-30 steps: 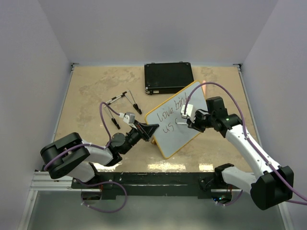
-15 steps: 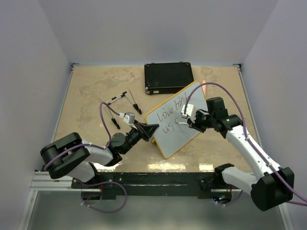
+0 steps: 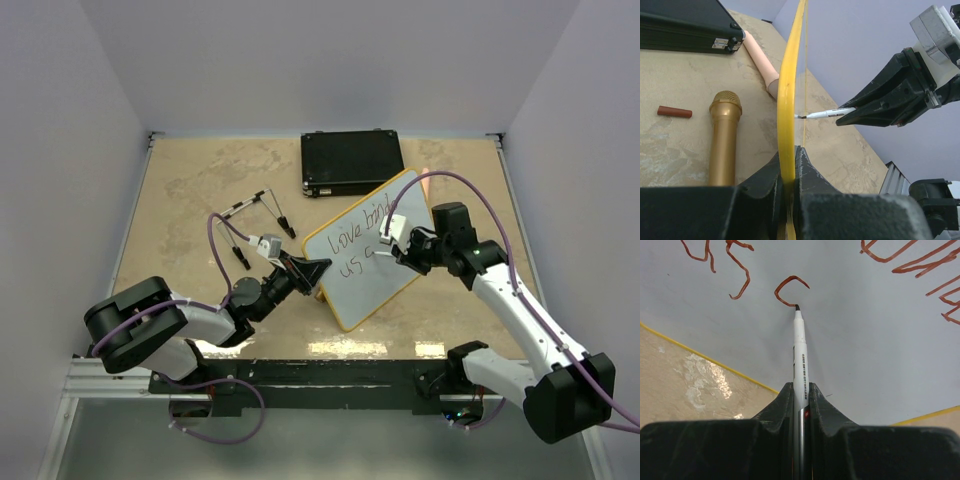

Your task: Write a sentence on the whiteboard

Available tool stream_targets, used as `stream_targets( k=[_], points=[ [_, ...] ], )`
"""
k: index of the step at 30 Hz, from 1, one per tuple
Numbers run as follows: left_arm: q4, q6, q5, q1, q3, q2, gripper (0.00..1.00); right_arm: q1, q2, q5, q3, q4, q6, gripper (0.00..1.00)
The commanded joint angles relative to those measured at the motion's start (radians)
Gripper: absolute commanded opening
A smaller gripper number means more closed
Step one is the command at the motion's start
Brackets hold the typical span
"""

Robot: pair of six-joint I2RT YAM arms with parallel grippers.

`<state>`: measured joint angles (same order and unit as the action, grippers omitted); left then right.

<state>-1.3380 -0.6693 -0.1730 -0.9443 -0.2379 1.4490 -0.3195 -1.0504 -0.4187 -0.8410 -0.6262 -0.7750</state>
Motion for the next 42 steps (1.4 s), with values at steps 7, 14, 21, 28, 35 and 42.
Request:
stream_targets(
  k=[7, 14, 21, 28, 35, 42],
  points=[
    [0.01, 0.108, 0.056, -0.008, -0.008, 0.022, 0.0, 0.007, 0.015, 0.028, -0.012, 0.095, 0.013, 0.0],
    [0.01, 0.108, 0.059, -0.008, -0.014, 0.03, 0.0, 0.005, 0.016, 0.0, -0.029, 0.102, 0.013, 0.0],
    [0.008, 0.106, 0.063, -0.008, -0.015, 0.034, 0.0, 0.005, 0.027, -0.015, -0.03, 0.102, 0.01, 0.0],
    [0.008, 0.106, 0.061, -0.01, -0.014, 0.036, 0.0, 0.005, 0.043, -0.017, -0.03, 0.106, 0.013, 0.0],
    [0.007, 0.106, 0.061, -0.01, -0.015, 0.039, 0.0, 0.003, 0.039, -0.023, -0.029, 0.102, 0.011, 0.0],
    [0.008, 0.106, 0.056, -0.01, -0.011, 0.031, 0.0, 0.005, 0.026, -0.019, -0.018, 0.071, -0.009, 0.0]
  ],
)
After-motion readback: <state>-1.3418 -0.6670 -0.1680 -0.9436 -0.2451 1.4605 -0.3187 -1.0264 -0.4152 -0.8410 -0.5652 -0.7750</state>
